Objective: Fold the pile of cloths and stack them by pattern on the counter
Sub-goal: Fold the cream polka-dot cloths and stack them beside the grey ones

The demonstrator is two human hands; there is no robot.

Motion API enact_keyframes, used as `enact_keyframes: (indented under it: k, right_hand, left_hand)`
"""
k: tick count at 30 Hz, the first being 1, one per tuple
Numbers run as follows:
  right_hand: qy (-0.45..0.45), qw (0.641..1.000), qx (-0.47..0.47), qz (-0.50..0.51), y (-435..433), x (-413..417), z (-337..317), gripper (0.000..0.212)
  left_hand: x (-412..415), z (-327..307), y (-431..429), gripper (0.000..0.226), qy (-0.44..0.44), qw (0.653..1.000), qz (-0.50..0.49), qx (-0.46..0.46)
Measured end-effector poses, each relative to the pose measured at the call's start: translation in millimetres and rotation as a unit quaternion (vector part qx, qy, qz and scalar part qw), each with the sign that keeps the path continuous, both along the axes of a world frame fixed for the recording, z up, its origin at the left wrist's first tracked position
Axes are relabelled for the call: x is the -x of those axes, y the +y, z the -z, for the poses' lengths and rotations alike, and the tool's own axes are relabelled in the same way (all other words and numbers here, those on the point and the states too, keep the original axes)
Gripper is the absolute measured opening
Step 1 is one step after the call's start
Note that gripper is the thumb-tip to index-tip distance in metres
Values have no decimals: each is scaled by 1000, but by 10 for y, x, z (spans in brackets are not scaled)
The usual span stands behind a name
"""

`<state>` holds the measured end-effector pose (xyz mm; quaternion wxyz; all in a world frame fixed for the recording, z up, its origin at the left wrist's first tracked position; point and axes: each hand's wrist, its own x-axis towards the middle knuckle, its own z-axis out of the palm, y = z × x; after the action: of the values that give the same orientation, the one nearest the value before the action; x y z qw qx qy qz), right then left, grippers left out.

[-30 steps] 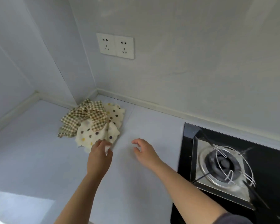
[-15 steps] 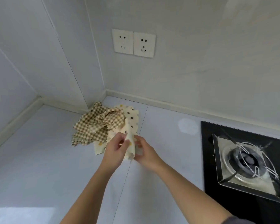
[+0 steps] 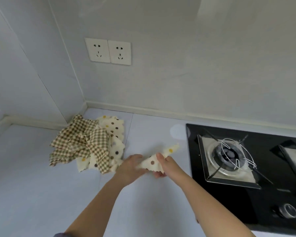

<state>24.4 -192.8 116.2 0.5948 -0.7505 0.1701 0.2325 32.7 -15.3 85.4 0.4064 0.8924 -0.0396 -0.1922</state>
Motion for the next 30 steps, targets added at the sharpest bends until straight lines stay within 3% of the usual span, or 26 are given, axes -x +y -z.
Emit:
enact_keyframes:
  k: [2, 5, 10, 14, 17, 21, 24, 27, 30]
  right_hand:
    - [40, 998, 25, 31, -140, 16, 143, 51]
    - [35, 994, 77, 65, -381, -41, 365, 43]
    - [12, 990, 49, 129, -558, -295, 589, 46]
    - [7, 994, 39, 106, -595, -422, 721, 40]
    - [-17, 993, 68, 92, -627, -463, 777, 33]
    - [-45, 993, 70, 85, -625, -455, 834, 40]
    - [-68, 993, 46, 82, -631, -441, 853, 47]
    - [-97, 991, 14, 86, -671, -394, 885, 45]
    - [-161, 976, -39, 140, -684, -290, 904, 29]
  left_hand:
    - [23, 186, -79, 46, -96, 983, 67, -142]
    - [-50, 445, -185, 15, -253, 948, 91, -173]
    - [-268, 642, -230, 47, -361, 913, 108, -154]
    - [-334, 734, -305, 56, -319, 946, 14, -49]
    - [-366, 741, -313, 45, -251, 964, -52, 72]
    - [-353, 768, -275, 32, -269, 954, -34, 124]
    - [-367, 782, -275, 35, -300, 942, -89, 118]
    - [-338, 723, -284, 37, -252, 934, -185, 171]
    - [-279, 661, -267, 33, -192, 919, -240, 246]
